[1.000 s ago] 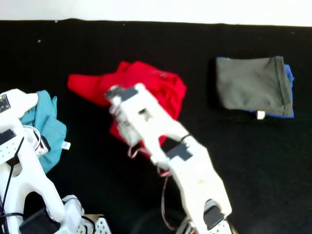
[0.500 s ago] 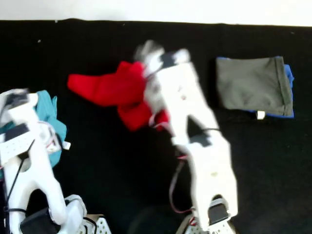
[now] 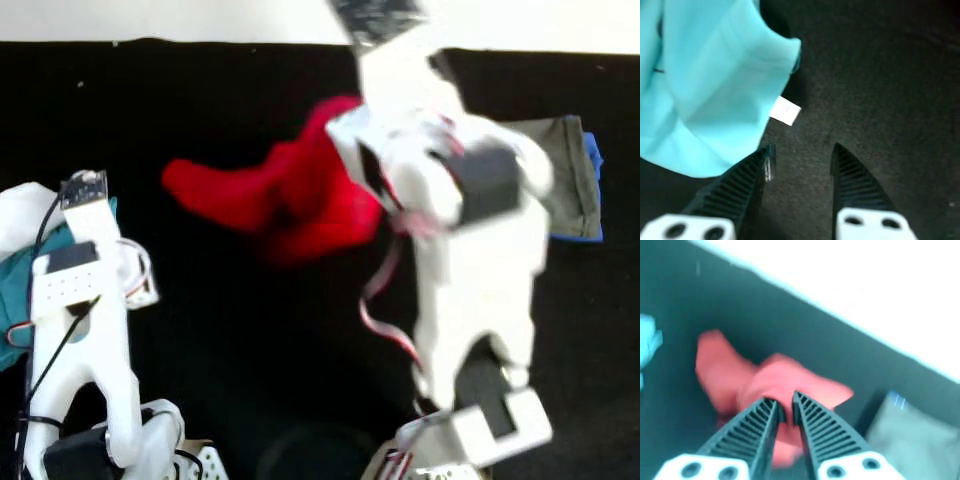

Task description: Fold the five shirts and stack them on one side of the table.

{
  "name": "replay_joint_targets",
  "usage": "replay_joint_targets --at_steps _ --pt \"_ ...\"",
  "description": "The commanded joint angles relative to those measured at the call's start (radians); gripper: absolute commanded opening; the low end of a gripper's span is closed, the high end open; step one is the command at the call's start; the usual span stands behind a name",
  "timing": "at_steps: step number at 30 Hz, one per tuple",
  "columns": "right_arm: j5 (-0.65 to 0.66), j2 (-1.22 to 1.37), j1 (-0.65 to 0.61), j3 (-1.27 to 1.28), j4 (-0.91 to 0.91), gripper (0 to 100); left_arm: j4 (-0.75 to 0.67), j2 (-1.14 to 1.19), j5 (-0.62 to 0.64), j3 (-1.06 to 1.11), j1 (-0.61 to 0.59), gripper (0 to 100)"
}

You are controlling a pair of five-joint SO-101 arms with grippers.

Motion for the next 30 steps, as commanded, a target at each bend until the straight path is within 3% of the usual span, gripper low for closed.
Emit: replay_joint_targets --at_steps 1,10,14,17,23,30 --pt "0.009 -0.087 -0.012 -0.047 -0.159 0.6 0.005 -0.025 0.028 -0.01 0.036 18" --pt "0.011 -0.044 -0.013 -0.042 -0.484 0.6 0.005 -0.028 0.028 -0.01 0.042 18" --pt "0.011 0.033 -0.033 -0.038 -0.498 0.6 0.006 -0.03 0.048 -0.024 0.044 18" --pt "0.011 0.12 -0.033 -0.038 -0.472 0.6 0.081 -0.03 0.14 -0.111 0.058 18" --pt "0.009 0.308 -0.012 -0.039 -0.466 0.6 0.203 -0.019 0.348 -0.268 0.265 19" --pt "0.009 0.372 0.005 -0.041 -0.469 0.6 0.026 -0.018 0.474 -0.268 0.417 26"
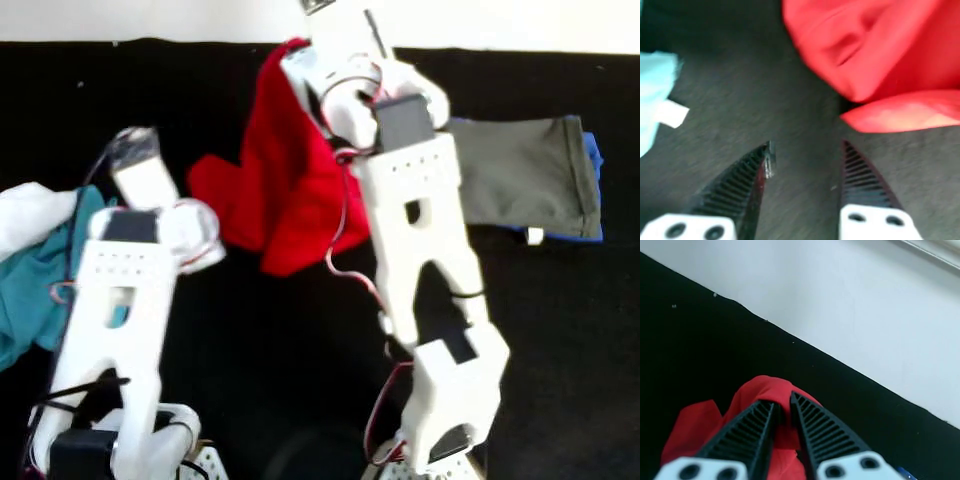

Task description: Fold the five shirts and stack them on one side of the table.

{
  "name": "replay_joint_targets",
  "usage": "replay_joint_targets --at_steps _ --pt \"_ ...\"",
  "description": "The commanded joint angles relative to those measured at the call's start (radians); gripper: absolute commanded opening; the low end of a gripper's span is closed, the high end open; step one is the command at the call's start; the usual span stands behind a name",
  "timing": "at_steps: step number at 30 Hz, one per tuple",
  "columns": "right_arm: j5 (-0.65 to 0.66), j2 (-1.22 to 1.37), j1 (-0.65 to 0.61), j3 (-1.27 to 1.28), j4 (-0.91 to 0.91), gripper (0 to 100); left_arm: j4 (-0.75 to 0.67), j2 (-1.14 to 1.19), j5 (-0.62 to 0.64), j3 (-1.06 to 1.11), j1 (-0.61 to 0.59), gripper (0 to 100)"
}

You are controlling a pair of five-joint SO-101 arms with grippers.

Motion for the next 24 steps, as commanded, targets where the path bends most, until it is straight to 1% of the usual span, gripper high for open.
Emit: replay_joint_targets --at_steps 1,6,8,9,12,15,19,24 --pt "0.009 -0.007 0.025 -0.039 -0.008 0.6 -0.049 -0.018 0.051 -0.038 0.082 26" --pt "0.009 -0.005 0.062 -0.039 -0.01 0.6 -0.011 -0.018 0.049 -0.03 0.219 26" --pt "0.009 -0.005 0.073 -0.039 -0.007 0.6 -0.021 -0.018 0.049 -0.012 0.262 26" --pt "0.009 -0.005 0.081 -0.039 -0.005 0.6 -0.057 -0.016 0.049 0.007 0.274 26" --pt "0.009 -0.008 0.087 -0.041 -0.005 0.6 -0.189 0.018 0.049 0.077 0.286 26" --pt "0.009 -0.012 0.087 -0.042 -0.005 0.6 -0.252 0.128 0.049 0.084 0.283 26" --pt "0.009 -0.012 0.087 -0.045 -0.001 0.6 -0.265 0.285 0.049 -0.008 0.282 25" --pt "0.009 -0.012 0.087 -0.047 0.054 0.6 -0.269 0.426 0.049 -0.116 0.282 23"
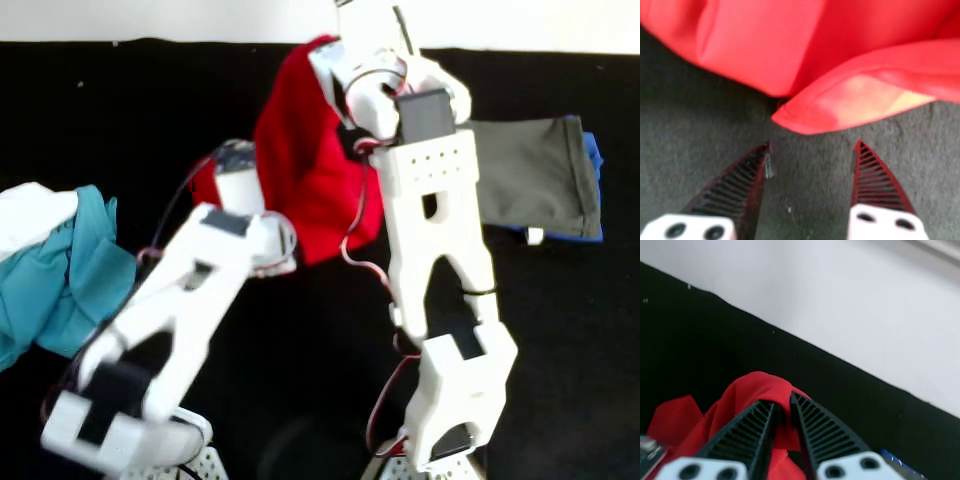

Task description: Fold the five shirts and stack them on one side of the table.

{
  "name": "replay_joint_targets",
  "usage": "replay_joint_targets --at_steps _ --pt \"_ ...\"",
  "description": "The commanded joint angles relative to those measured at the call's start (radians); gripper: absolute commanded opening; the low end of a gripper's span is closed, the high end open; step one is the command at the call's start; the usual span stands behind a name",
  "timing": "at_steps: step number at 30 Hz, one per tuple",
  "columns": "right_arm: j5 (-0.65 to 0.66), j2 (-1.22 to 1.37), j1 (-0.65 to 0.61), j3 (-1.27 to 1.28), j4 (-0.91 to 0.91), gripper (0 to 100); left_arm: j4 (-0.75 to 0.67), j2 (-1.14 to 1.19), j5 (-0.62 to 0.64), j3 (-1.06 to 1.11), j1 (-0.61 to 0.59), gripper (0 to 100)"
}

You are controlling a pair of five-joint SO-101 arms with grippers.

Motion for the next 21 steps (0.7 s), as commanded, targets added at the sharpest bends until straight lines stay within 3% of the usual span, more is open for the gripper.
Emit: replay_joint_targets --at_steps 1,9,21 --pt "0.009 -0.012 0.015 -0.047 0.027 0.6 -0.015 0.074 0.008 -0.093 0.008 23" --pt "0.009 -0.012 0.015 -0.047 0.033 0.6 -0.012 0.203 0.008 -0.229 0.005 23" --pt "0.009 -0.012 0.015 -0.047 0.031 0.6 -0.077 0.328 -0.071 -0.245 -0.039 23"
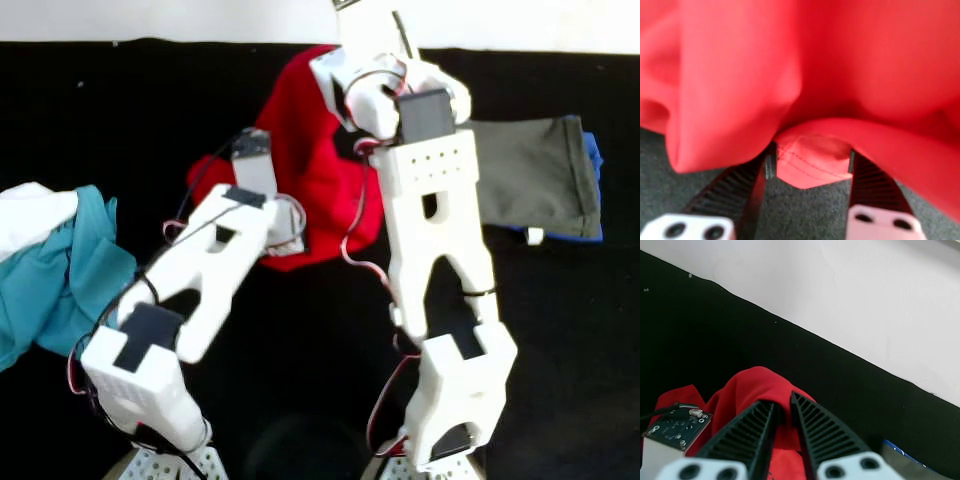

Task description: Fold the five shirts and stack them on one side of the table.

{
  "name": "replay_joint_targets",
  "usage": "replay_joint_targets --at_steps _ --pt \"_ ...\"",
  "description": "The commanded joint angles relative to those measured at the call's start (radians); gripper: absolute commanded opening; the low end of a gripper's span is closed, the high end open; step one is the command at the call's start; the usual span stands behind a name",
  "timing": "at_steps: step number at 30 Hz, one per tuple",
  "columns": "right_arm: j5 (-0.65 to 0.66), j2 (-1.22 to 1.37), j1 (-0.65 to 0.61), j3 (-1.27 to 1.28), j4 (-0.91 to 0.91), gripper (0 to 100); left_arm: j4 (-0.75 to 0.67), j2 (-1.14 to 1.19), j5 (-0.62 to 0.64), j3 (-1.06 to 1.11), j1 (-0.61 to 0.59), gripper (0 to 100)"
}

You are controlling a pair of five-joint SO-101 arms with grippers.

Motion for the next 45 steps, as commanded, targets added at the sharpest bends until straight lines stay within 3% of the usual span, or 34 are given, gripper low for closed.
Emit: replay_joint_targets --at_steps 1,6,10,21,31,38,45 --pt "0.009 -0.012 0.015 -0.047 0.002 0.6 -0.018 0.01 -0.015 -0.021 -0.018 23" --pt "0.009 -0.01 0.016 -0.044 0.002 0.6 -0.017 0.004 -0.014 -0.022 -0.01 0" --pt "0.009 -0.008 0.062 -0.039 0.002 0.6 0.052 -0.036 -0.014 -0.061 -0.021 1" --pt "0.009 0.051 0.254 -0.051 -0.082 0.6 0.466 -0.355 -0.048 -0.369 -0.13 1" --pt "0.009 -0.061 0.243 -0.343 -0.111 0.6 0.674 -0.57 -0.21 -0.771 -0.216 1" --pt "-0.006 -0.142 0.211 -0.389 0.136 0.6 0.694 -0.636 -0.215 -0.865 -0.216 1" --pt "-0.302 0.01 0.216 -0.389 0.435 0.6 0.704 -0.582 -0.216 -0.598 -0.22 1"
